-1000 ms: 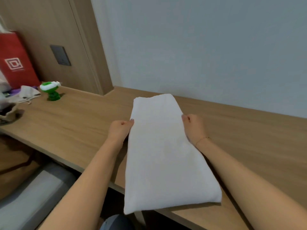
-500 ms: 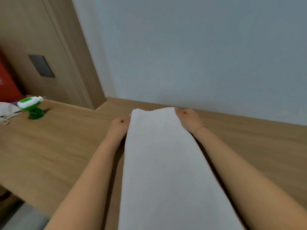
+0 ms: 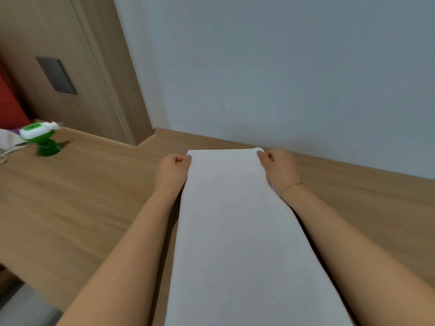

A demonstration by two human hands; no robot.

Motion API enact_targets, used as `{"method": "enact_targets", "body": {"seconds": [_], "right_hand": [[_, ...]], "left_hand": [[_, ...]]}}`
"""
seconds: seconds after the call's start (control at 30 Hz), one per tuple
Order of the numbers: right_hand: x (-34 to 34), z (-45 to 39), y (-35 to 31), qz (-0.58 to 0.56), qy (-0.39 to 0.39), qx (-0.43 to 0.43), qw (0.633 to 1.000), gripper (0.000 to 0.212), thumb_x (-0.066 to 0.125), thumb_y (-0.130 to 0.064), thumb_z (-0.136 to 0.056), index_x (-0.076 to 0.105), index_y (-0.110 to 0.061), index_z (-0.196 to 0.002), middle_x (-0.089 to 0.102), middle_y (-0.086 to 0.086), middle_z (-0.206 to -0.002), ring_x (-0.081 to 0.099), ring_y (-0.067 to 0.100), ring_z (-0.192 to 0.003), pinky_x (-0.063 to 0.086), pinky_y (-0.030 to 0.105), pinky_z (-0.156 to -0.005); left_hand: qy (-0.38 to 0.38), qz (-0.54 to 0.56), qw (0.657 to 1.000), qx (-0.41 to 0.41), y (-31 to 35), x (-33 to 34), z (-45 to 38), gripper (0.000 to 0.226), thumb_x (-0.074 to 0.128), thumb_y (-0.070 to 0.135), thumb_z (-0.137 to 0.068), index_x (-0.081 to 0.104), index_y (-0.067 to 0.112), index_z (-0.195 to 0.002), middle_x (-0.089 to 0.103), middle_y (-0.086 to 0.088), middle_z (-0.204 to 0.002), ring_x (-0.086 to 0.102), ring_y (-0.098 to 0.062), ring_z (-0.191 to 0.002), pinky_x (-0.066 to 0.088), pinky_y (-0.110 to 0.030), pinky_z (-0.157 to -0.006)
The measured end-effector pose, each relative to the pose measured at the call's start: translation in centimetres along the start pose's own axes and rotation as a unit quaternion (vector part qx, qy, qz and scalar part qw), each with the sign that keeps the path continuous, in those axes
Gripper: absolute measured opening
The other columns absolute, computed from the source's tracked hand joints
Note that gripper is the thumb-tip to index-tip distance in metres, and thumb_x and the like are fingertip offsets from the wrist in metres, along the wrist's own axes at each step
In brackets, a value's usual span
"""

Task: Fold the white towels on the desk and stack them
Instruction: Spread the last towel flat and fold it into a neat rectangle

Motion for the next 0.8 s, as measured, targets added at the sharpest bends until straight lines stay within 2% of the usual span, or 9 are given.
{"method": "enact_targets", "body": {"seconds": [0.13, 0.2, 0.23, 0.33, 0.43, 0.5, 0.57, 0.73, 0.8], "right_hand": [[0.4, -0.4, 0.1, 0.012, 0.015, 0.007, 1.000, 0.048, 0.050, -0.033, -0.098, 0.045, -0.008, -0.057, 0.045, 0.004, -0.054, 0.044, 0.028, -0.061, 0.031, 0.037, -0.057], [0.6, -0.8, 0.2, 0.012, 0.028, 0.012, 0.999, 0.048, 0.050, -0.036, -0.097, 0.054, -0.001, -0.066, 0.056, 0.012, -0.062, 0.050, 0.030, -0.064, 0.037, 0.037, -0.058], [0.6, -1.1, 0.2, 0.015, 0.034, 0.016, 0.999, 0.048, 0.050, -0.037, -0.097, 0.054, -0.001, -0.066, 0.058, 0.013, -0.064, 0.052, 0.031, -0.065, 0.038, 0.037, -0.058], [0.7, -1.9, 0.3, 0.012, 0.043, 0.021, 0.999, 0.047, 0.052, -0.036, -0.095, 0.051, -0.003, -0.062, 0.056, 0.015, -0.062, 0.051, 0.034, -0.066, 0.034, 0.037, -0.056], [0.6, -2.4, 0.7, -0.013, 0.067, 0.023, 0.997, 0.044, 0.059, -0.034, -0.092, 0.061, 0.003, -0.068, 0.063, 0.017, -0.068, 0.057, 0.034, -0.070, 0.042, 0.037, -0.063], [0.6, -2.6, 1.1, -0.030, 0.081, 0.024, 0.996, 0.037, 0.064, -0.033, -0.089, 0.062, -0.002, -0.068, 0.062, 0.008, -0.067, 0.056, 0.027, -0.069, 0.041, 0.033, -0.063], [0.7, -2.9, 1.5, -0.045, 0.080, 0.025, 0.995, 0.031, 0.068, -0.032, -0.086, 0.064, -0.005, -0.071, 0.064, 0.005, -0.071, 0.057, 0.021, -0.072, 0.042, 0.031, -0.067], [1.1, -2.8, 1.8, -0.100, 0.076, 0.042, 0.991, 0.018, 0.072, -0.025, -0.084, 0.060, -0.012, -0.082, 0.060, -0.002, -0.071, 0.055, 0.014, -0.070, 0.039, 0.025, -0.067], [0.8, -2.3, 1.3, -0.143, 0.042, 0.062, 0.987, 0.014, 0.071, -0.018, -0.085, 0.063, -0.010, -0.093, 0.065, 0.003, -0.080, 0.055, 0.015, -0.073, 0.045, 0.027, -0.072]], "left_hand": [[0.023, -0.023, 0.998, 0.047, 0.0, 0.2, -0.9, 0.027, 0.056, 0.032, -0.098, 0.066, 0.008, -0.103, 0.065, 0.005, -0.084, 0.061, -0.009, -0.077, 0.040, -0.017, -0.059], [0.018, -0.038, 0.997, 0.067, 0.4, 0.0, -1.0, 0.026, 0.056, 0.028, -0.098, 0.061, 0.008, -0.115, 0.061, 0.007, -0.088, 0.054, -0.003, -0.074, 0.037, -0.008, -0.057], [0.006, -0.051, 0.995, 0.081, 0.8, -0.1, -1.0, 0.029, 0.056, 0.026, -0.098, 0.056, 0.009, -0.122, 0.061, 0.004, -0.098, 0.054, -0.005, -0.079, 0.037, -0.007, -0.061], [-0.034, -0.161, 0.968, 0.187, 2.5, -0.3, 0.3, 0.043, 0.052, 0.034, -0.099, 0.045, 0.017, -0.138, 0.043, -0.003, -0.143, 0.050, -0.018, -0.119, 0.039, -0.025, -0.097], [-0.091, -0.267, 0.915, 0.288, 3.5, 0.9, 2.9, 0.045, 0.041, 0.049, -0.100, 0.045, 0.033, -0.141, 0.026, 0.003, -0.159, 0.020, -0.015, -0.147, 0.021, -0.040, -0.117], [-0.178, -0.342, 0.888, 0.249, 2.4, 2.6, 3.8, 0.053, 0.027, 0.055, -0.101, 0.026, 0.039, -0.151, 0.005, 0.005, -0.165, -0.002, -0.012, -0.151, 0.007, -0.043, -0.122], [-0.221, -0.361, 0.882, 0.208, 1.2, 3.5, 3.9, 0.056, 0.019, 0.056, -0.101, 0.009, 0.042, -0.154, -0.012, 0.008, -0.164, -0.017, -0.009, -0.149, -0.002, -0.045, -0.122], [-0.181, -0.324, 0.903, 0.218, 0.3, 3.9, 3.6, 0.058, 0.018, 0.060, -0.099, 0.009, 0.043, -0.154, -0.014, 0.008, -0.164, -0.020, -0.006, -0.147, 0.003, -0.042, -0.122], [-0.174, -0.337, 0.901, 0.211, 0.4, 3.8, 3.9, 0.059, 0.017, 0.059, -0.099, 0.007, 0.042, -0.155, -0.014, 0.006, -0.164, -0.018, -0.008, -0.148, 0.004, -0.042, -0.122]]}}
Point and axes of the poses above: each hand's wrist, its own z-axis away from the middle knuckle, its own x-axis out of the palm, y = z × x, the point moved 3 cm from there along -z, towards the middle knuckle
